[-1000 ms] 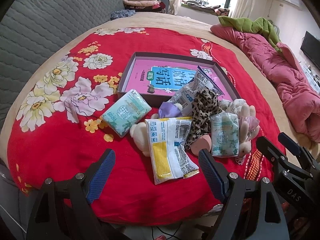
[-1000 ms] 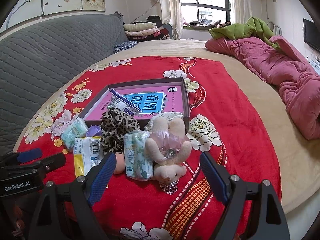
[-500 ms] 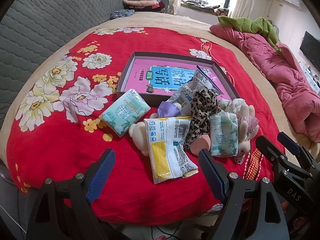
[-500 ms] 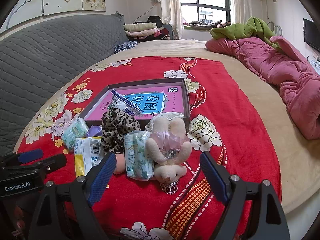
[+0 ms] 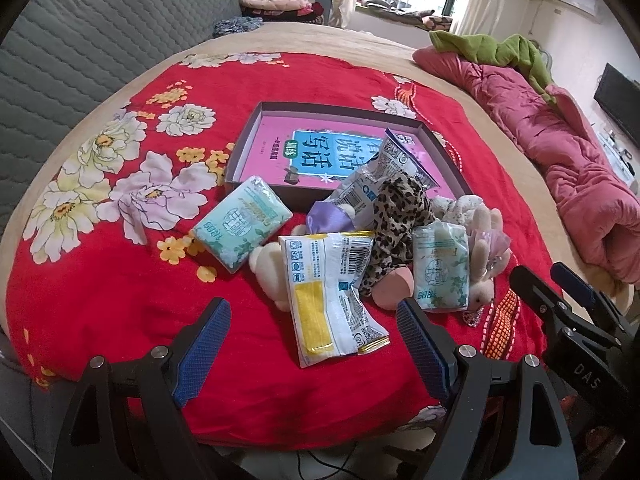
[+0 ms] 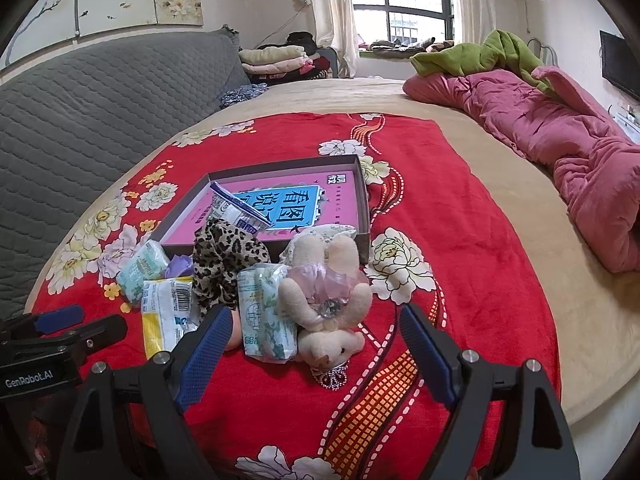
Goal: Organize soft objects
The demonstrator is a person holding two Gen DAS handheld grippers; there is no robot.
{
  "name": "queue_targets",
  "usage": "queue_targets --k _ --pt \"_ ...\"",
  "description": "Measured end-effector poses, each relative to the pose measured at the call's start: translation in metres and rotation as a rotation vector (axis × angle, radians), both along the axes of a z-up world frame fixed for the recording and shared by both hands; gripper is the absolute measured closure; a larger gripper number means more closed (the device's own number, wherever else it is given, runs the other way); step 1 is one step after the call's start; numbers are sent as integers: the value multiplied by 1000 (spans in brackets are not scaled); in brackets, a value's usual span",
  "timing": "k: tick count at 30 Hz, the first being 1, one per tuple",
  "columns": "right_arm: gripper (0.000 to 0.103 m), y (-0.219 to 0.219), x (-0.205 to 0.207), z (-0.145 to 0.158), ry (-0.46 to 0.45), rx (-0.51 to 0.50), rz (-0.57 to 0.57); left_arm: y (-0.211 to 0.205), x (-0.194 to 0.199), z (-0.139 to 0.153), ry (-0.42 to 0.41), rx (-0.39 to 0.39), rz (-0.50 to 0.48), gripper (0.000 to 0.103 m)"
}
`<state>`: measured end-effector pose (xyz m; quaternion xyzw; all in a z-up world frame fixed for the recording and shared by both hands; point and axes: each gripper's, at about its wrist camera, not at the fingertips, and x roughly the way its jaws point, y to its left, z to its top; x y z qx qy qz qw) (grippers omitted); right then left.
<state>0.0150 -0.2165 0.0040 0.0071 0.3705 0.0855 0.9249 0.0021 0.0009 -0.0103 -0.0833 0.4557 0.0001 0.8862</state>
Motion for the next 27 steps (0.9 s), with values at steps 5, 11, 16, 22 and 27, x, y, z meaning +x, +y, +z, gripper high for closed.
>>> queue_targets --k 5,11,16,22,27 --pt "18 -1 0 0 0 0 -4 2 2 -6 22 -18 -13 17" --pt "18 -5 2 -1 -3 1 -14 18 5 -27 104 -108 -36 18" --pt "18 -12 5 -6 9 16 -30 21 8 -41 129 -164 -40 19" --pt "18 -23 10 -12 21 38 -49 14 15 -53 158 -209 -69 28" --pt "18 -31 15 -20 35 42 -64 18 25 -64 167 -247 -70 41"
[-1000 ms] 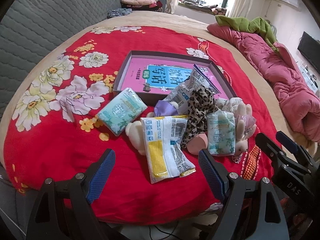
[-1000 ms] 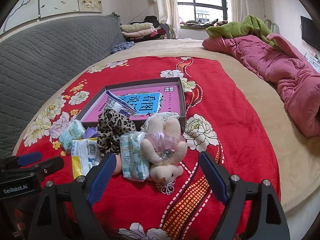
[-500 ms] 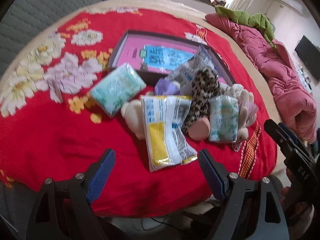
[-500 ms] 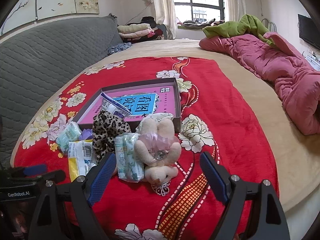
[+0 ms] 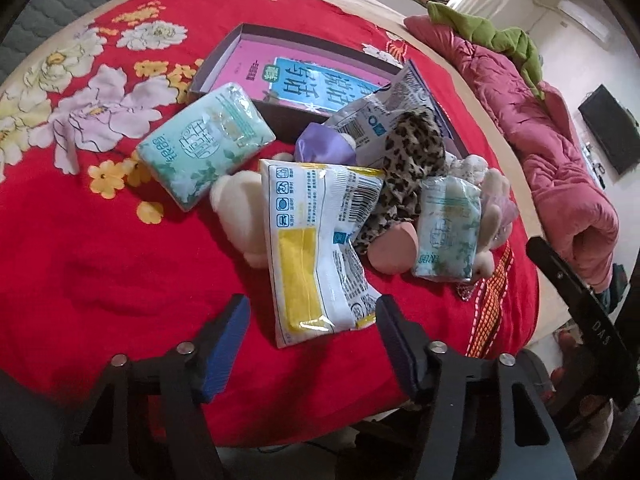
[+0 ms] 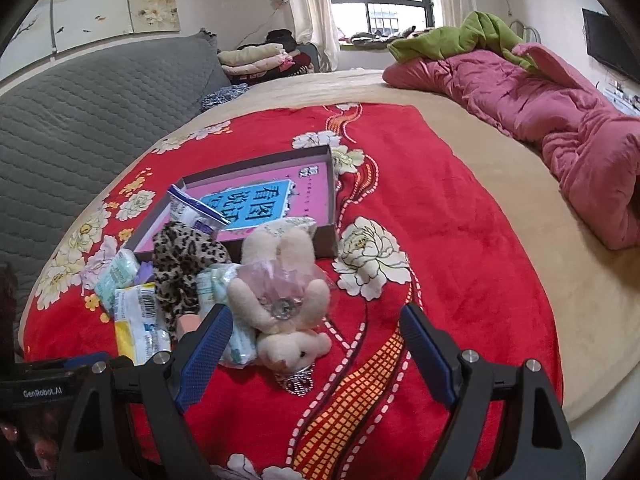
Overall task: Organize soft objects
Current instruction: 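Grasp the yellow-and-white snack bag with the left tool while the right tool grasps the beige plush bunny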
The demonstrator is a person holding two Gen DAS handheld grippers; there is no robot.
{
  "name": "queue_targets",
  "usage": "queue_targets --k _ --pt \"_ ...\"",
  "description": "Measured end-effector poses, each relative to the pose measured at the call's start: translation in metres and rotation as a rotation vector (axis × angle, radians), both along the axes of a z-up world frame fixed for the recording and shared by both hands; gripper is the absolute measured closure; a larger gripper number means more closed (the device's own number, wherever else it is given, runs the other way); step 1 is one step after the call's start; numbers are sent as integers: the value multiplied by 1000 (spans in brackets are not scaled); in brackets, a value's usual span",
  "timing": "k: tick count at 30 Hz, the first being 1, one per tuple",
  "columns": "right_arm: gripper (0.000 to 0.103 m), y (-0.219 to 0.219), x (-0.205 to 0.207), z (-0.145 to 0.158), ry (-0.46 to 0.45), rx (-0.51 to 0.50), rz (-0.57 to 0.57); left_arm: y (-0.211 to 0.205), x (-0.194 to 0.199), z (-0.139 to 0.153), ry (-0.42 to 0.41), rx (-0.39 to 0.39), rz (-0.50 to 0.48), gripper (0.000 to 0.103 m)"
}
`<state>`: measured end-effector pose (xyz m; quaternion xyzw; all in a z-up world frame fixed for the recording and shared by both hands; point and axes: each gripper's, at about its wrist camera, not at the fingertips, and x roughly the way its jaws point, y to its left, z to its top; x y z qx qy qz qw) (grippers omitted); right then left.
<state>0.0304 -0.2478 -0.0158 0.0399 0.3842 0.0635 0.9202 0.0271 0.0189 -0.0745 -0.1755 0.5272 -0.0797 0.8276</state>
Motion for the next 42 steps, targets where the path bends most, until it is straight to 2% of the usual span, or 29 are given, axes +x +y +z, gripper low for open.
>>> queue_targets --k 4,5,10,14,23,36,39,42 --pt "18 -6 5 -6 20 3 -15 -1 7 -4 -3 -35 -12 45" --pt "18 -7 7 -7 21 -1 -20 -1 8 -6 3 -42 -16 48" --pt "18 -14 11 -12 32 -21 -31 -3 13 -12 14 -51 -22 52" --pt "18 -16 15 -15 36 -39 -18 3 20 -20 20 -66 -8 64" --pt "21 -4 25 -26 63 -32 55 -6 27 -25 3 -70 -29 66" --pt "27 11 31 -34 71 -11 128 -2 28 -32 0 -111 -10 76" --pt "32 16 31 -35 75 -7 147 -1 27 -31 -7 -114 -9 80" --pt "45 21 35 -38 71 -2 163 -3 27 -30 -15 -110 -18 83"
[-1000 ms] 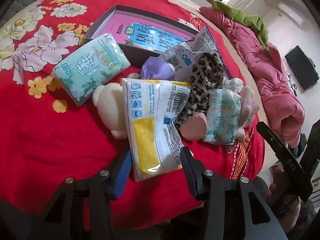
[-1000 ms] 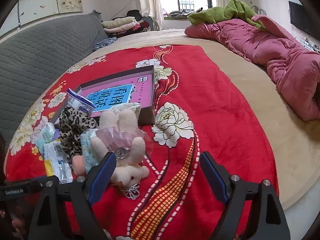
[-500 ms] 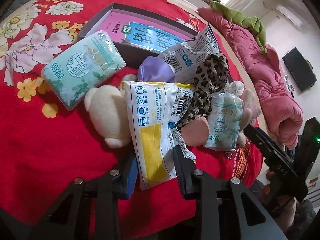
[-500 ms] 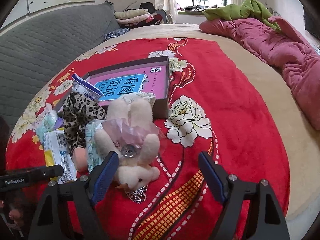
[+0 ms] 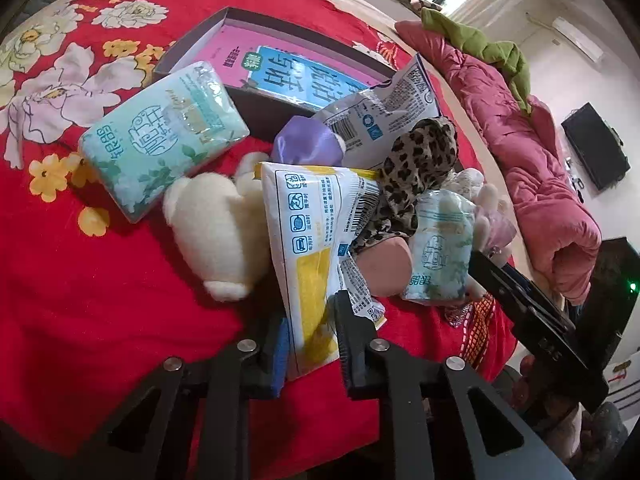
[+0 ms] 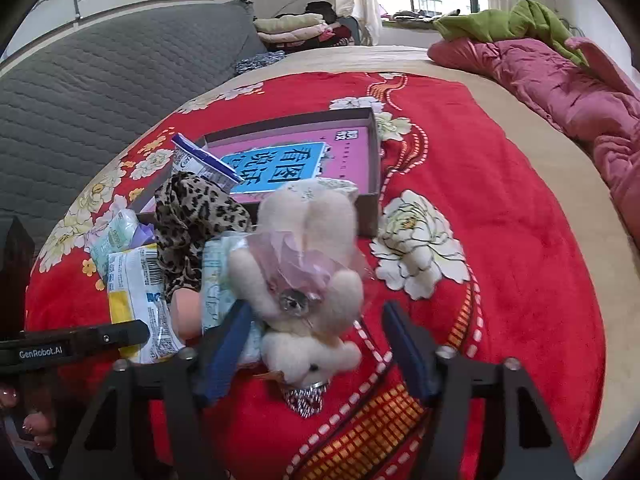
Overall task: Organize soft objects
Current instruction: 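Grasp the yellow-and-white snack bag with the left tool while the right tool grasps the beige plush bunny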
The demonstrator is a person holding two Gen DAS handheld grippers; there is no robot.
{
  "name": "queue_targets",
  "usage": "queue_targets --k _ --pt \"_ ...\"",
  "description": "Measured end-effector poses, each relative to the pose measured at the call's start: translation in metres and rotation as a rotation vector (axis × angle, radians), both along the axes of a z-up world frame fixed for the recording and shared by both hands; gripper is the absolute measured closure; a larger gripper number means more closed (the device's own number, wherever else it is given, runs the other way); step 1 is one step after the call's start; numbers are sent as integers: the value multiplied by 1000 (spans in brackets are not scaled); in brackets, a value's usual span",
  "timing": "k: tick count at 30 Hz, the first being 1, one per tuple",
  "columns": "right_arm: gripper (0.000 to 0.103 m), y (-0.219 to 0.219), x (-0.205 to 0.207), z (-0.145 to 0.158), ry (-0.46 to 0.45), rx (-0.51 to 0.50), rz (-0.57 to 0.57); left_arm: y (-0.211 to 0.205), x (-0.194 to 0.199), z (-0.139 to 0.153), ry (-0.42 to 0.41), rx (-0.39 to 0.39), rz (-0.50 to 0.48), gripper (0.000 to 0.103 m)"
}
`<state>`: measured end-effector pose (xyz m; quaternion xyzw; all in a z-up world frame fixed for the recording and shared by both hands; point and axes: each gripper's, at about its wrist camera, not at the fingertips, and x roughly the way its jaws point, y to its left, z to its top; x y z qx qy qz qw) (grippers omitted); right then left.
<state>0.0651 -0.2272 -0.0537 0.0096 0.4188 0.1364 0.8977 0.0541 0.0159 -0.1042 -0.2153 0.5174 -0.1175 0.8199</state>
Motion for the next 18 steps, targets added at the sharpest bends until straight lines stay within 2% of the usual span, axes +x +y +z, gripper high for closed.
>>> queue_targets --k 2,7,18 --pt "60 2 3 -1 -4 6 6 -3 0 2 -9 12 -13 85" --pt "68 -3 1 -1 -23 45 29 -7 0 9 -39 25 -26 90" --pt "72 -15 -10 17 -82 85 20 -2 -10 27 -95 26 -16 92"
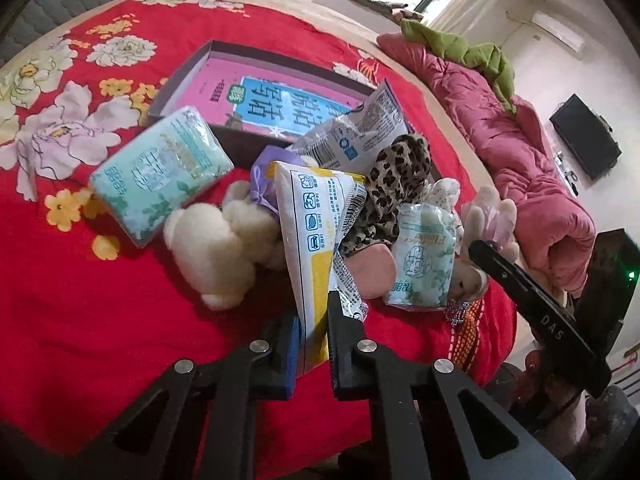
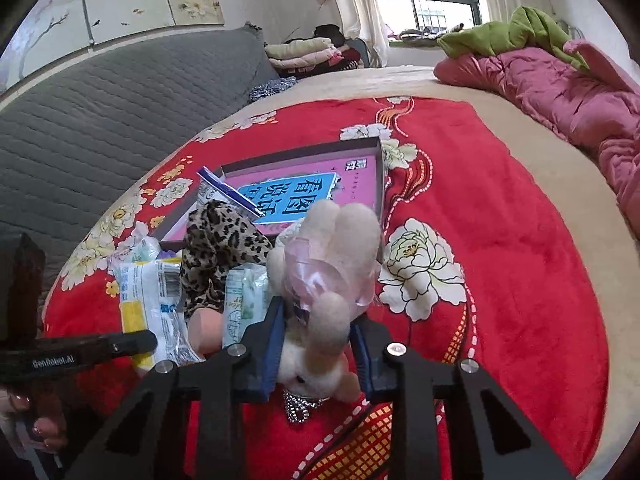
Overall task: Organize soft objects
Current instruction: 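Lift the snack bag with the left tool while the right tool carries the bunny over the pink box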
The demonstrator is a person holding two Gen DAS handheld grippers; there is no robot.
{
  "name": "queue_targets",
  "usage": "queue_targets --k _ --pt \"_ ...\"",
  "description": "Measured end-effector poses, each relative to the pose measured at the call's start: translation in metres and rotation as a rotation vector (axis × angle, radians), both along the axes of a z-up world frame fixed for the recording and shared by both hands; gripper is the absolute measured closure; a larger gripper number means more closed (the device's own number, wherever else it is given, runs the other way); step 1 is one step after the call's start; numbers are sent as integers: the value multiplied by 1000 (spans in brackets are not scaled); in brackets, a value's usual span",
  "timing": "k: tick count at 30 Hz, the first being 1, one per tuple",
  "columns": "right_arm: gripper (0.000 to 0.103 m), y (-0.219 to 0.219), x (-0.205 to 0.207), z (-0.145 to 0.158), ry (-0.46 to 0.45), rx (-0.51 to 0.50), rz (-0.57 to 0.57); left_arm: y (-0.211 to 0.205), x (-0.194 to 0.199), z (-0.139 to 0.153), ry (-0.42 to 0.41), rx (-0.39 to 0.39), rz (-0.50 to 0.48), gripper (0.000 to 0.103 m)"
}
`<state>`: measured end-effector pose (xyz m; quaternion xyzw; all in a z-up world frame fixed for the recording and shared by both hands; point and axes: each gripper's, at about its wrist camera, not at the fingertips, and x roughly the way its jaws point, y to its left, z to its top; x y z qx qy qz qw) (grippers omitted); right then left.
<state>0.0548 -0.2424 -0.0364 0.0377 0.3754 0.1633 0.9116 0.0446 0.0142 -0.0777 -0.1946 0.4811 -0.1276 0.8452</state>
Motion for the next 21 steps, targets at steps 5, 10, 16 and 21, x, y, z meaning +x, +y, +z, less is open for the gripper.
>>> queue_targets --k 5,10,16,21 --pt "72 2 -5 7 -23 -1 12 4 -9 16 -52 12 2 92" --pt "72 5 -12 16 -55 -16 16 5 -13 31 -93 27 11 92" --pt "72 10 -18 25 -74 -27 24 7 -20 50 -142 65 22 92" --pt "72 15 -21 39 -99 -18 38 10 -21 61 -165 87 40 92"
